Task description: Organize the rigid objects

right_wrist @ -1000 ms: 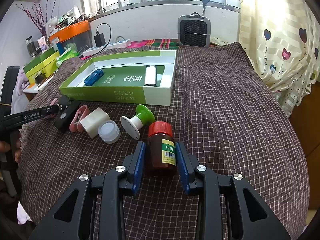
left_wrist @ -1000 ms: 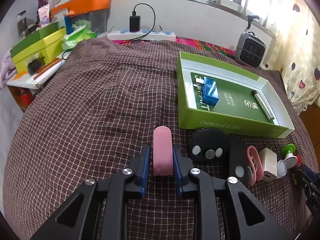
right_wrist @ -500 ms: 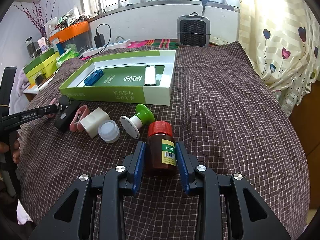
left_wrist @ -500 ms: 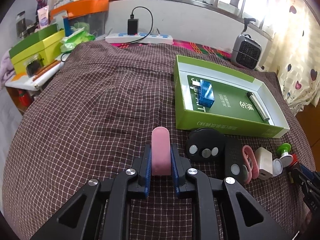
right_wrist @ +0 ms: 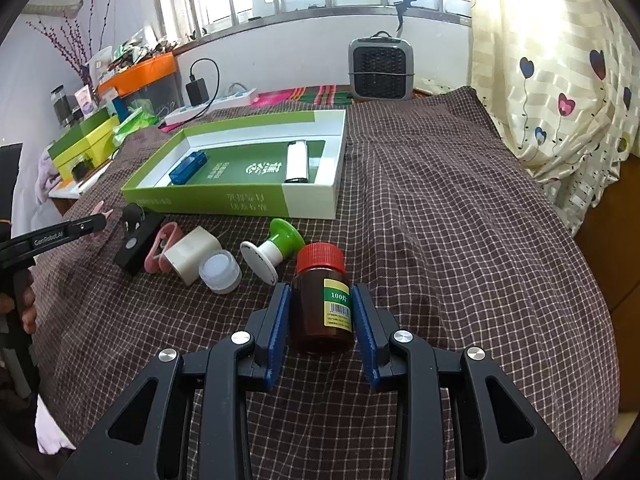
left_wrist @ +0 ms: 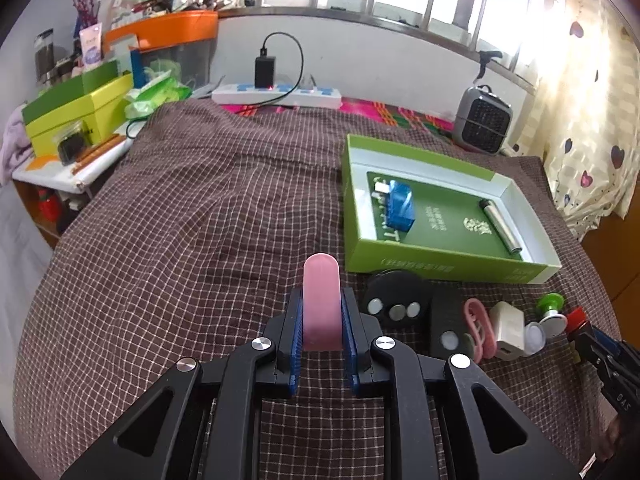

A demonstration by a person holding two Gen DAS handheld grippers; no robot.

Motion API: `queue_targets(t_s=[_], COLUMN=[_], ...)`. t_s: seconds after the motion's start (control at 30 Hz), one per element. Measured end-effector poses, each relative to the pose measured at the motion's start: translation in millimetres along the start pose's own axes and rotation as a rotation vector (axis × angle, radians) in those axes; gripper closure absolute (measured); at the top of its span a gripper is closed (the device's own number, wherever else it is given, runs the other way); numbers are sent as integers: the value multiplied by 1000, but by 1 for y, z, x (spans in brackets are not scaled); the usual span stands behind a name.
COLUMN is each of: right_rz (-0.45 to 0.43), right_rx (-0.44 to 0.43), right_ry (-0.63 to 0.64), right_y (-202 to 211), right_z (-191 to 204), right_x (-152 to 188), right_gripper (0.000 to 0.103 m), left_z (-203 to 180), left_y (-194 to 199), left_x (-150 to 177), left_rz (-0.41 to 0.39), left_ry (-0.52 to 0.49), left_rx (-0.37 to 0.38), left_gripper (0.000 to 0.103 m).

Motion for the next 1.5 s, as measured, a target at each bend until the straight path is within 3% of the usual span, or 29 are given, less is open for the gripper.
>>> queue_targets(t_s=[0.33, 0.73, 1.17, 1.5], right_rz=[-50, -77, -23, 46], right_rx=[-11, -56, -108, -141], right_ry=[-6, 30, 38, 46], right_y=[14, 2, -44, -81], right_z=[1, 12, 24, 30], right_x=[-19, -58, -92, -95], right_gripper=[70, 70, 70, 70], left_z=[-11, -39, -68, -93], left_y=[16, 3, -23, -49], left_x=[-19, -46, -69, -61], left_rz=[-34, -37, -13, 49], left_ry=[-6, -56, -92, -135], left_rx=[54, 105, 174, 208], left_gripper=[86, 86, 86, 86])
Point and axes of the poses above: each gripper's, at about its wrist camera, not at the fingertips, and y roughly against the way its jaws point, z to its left, x to its underside, the point moved 4 cm from there along -y, roughly the way its jaws point, and after that the axes turned 5 degrees about -x, right-handed, at the moved point
